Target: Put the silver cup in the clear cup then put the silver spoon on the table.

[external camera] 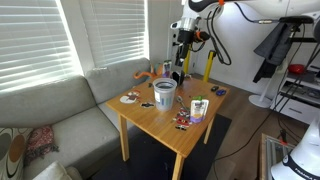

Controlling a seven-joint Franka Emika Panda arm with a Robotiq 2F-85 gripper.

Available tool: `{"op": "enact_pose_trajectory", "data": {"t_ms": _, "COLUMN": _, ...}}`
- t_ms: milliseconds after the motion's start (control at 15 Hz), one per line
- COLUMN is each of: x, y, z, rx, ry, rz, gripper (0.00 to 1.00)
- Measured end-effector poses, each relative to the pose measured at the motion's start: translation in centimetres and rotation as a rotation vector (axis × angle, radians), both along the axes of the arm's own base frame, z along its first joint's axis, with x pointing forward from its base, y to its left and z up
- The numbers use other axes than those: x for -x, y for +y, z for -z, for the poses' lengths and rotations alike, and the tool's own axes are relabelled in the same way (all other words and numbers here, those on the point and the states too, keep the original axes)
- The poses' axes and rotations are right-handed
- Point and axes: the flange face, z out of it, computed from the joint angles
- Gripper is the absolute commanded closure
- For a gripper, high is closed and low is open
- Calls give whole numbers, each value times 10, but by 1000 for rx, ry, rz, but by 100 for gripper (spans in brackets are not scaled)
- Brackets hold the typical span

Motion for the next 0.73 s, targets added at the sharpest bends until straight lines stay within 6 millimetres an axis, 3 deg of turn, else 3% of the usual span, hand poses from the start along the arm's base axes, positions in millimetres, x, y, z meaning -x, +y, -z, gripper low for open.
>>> {"op": "enact_pose_trajectory", "data": {"t_ms": 200, "x": 28, "y": 14, "z": -63, "rx": 70, "ry": -49, "rz": 118, "gripper": 0}}
{"op": "enact_pose_trajectory", "data": {"t_ms": 333, "x": 43, "y": 26, "z": -90, "rx": 98, "ry": -48, "rz": 223, "gripper": 0}}
{"op": "enact_pose_trajectory", "data": {"t_ms": 533, "x": 56, "y": 39, "z": -104, "rx": 157, "ry": -19, "rz": 364, "gripper": 0}}
{"op": "enact_pose_trajectory", "data": {"t_ms": 733, "x": 60, "y": 43, "z": -91, "rx": 185, "ry": 52, "rz": 474, "gripper": 0}}
